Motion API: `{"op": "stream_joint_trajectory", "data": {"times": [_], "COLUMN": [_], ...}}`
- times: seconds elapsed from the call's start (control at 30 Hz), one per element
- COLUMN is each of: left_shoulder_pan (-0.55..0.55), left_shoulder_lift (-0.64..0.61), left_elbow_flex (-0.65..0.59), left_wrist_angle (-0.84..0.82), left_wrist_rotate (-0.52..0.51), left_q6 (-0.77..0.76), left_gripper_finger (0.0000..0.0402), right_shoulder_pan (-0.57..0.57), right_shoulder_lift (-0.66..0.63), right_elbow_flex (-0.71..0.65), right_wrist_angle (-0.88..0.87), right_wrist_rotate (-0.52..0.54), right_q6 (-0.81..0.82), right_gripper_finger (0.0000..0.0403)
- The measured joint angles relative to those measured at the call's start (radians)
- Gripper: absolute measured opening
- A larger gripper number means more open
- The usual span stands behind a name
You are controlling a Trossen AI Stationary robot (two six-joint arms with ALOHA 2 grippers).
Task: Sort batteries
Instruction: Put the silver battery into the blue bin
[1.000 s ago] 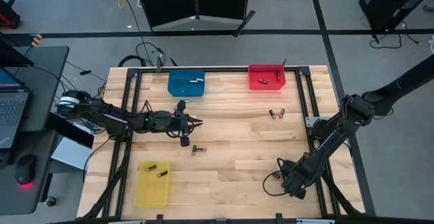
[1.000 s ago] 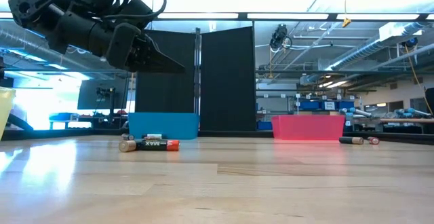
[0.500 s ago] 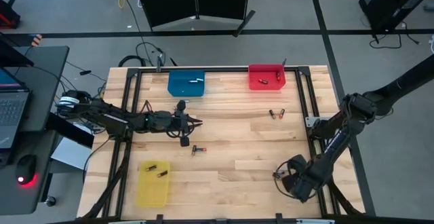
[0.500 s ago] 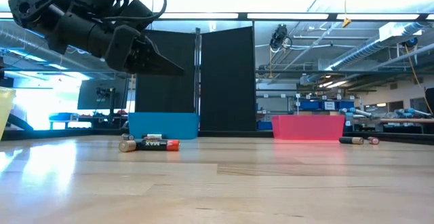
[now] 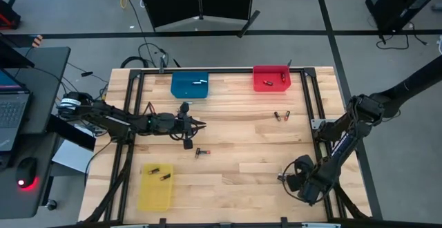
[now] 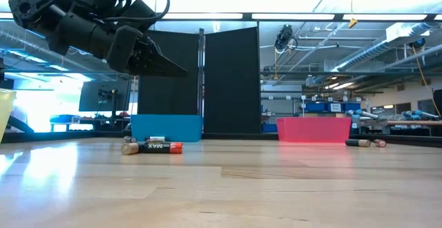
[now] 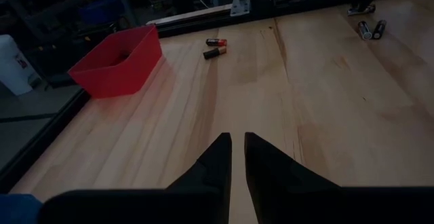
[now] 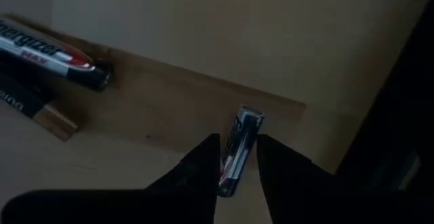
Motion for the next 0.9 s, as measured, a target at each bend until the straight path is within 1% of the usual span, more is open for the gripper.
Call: {"op": "stream_joint_trajectory", "data": {"times": [0.3, 0.43, 0.53, 0.6, 0.67, 0.73, 0.83, 0.9], "left_shoulder_pan": [0.0, 0.0, 0.0, 0.003, 0.016, 0.042, 0.092, 0.12], "left_shoulder_lift": [0.0, 0.0, 0.0, 0.0, 0.0, 0.0, 0.0, 0.0], "left_elbow_flex": [0.0, 0.0, 0.0, 0.0, 0.0, 0.0, 0.0, 0.0], "left_wrist_angle": [-0.005, -0.005, -0.004, -0.005, -0.009, -0.009, -0.002, 0.009], "left_wrist_rotate": [0.002, 0.002, 0.002, 0.005, 0.033, 0.072, 0.161, 0.217], "left_q6": [-0.019, -0.023, -0.051, -0.07, -0.077, -0.109, -0.179, -0.225], "left_gripper_finger": [0.0048, 0.0048, 0.0048, 0.0048, 0.0046, 0.0037, 0.0012, 0.0007], "right_shoulder_pan": [-0.002, -0.007, -0.012, -0.014, -0.017, -0.019, -0.031, -0.058], "right_shoulder_lift": [-0.002, -0.002, 0.002, -0.001, -0.024, -0.045, -0.083, -0.101], "right_elbow_flex": [-0.065, -0.064, -0.038, -0.018, 0.005, 0.021, 0.027, 0.026], "right_wrist_angle": [0.054, 0.053, 0.032, 0.017, 0.01, 0.007, -0.006, -0.021], "right_wrist_rotate": [0.025, 0.043, 0.051, 0.081, 0.141, 0.239, 0.425, 0.553], "right_q6": [-0.026, -0.052, -0.109, -0.146, -0.179, -0.22, -0.287, -0.362], "right_gripper_finger": [0.0081, 0.006, 0.0059, 0.0059, 0.0059, 0.0059, 0.0059, 0.0059]}}
